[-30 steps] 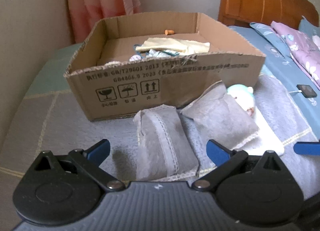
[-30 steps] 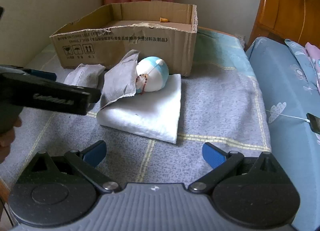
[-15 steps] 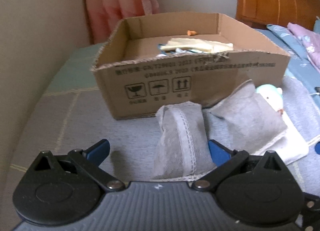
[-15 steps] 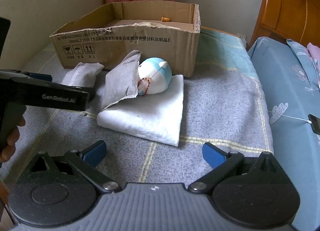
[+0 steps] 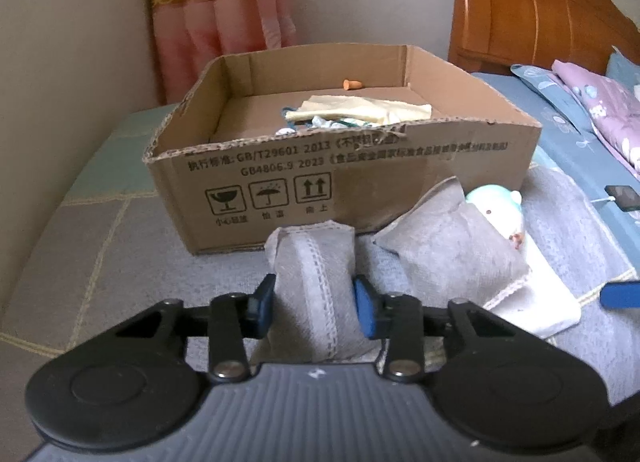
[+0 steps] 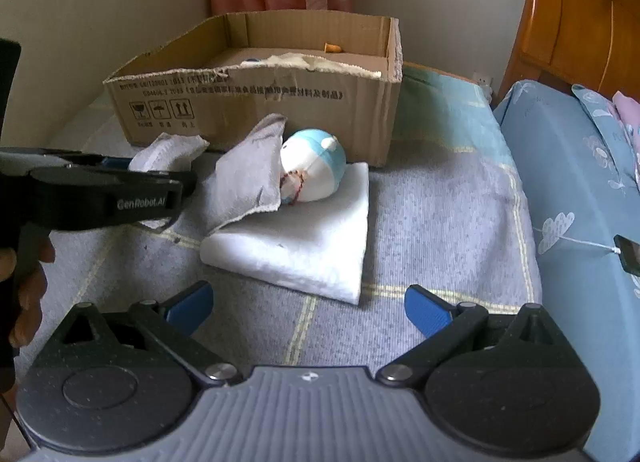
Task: Organize soft objects
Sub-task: 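Grasp the grey fabric pouch with the left tool, then grasp the white-and-blue ball with the right tool while the left holds the pouch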
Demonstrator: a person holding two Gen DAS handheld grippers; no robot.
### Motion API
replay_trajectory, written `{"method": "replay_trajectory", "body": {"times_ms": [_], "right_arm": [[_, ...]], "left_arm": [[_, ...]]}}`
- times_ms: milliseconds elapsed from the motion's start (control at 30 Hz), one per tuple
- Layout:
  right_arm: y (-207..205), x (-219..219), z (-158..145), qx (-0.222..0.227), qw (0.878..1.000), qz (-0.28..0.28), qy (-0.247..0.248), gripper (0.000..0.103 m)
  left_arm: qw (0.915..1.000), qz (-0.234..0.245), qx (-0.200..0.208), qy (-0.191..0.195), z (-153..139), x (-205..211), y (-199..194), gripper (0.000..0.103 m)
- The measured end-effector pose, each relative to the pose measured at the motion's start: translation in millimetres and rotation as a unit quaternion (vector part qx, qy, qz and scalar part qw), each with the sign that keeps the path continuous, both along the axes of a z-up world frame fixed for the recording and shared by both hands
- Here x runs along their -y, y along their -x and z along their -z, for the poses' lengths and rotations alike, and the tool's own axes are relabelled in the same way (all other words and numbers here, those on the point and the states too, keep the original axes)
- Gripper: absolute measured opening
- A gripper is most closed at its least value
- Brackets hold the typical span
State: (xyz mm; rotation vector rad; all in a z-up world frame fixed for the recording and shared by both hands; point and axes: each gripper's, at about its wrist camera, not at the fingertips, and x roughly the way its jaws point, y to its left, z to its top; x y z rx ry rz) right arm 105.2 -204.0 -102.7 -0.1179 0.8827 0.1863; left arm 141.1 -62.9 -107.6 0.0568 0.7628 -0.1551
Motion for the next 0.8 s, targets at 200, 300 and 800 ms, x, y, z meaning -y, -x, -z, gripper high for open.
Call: {"method": "replay_trajectory", "body": {"times_ms": [200,300,800], "right_arm": [[-1,-5,-8,0.018,1.000,-0.005,-0.001,0.103],[-3,-9,-12,0.029,1.000,-0.012,0.003,0.103],[-30,3,-36,0.091,0.995,0.036,0.024,0.101]], "left_arm": [[0.9997,-0.012,0.000,-0.020,-3,-12,2,0.034],[0.9995,-0.025,-0.005,-0.019,-2,-24,1,0.034],[0.9997,-0.021,-0.009,0.001,-7,-33,3,0.034]]}}
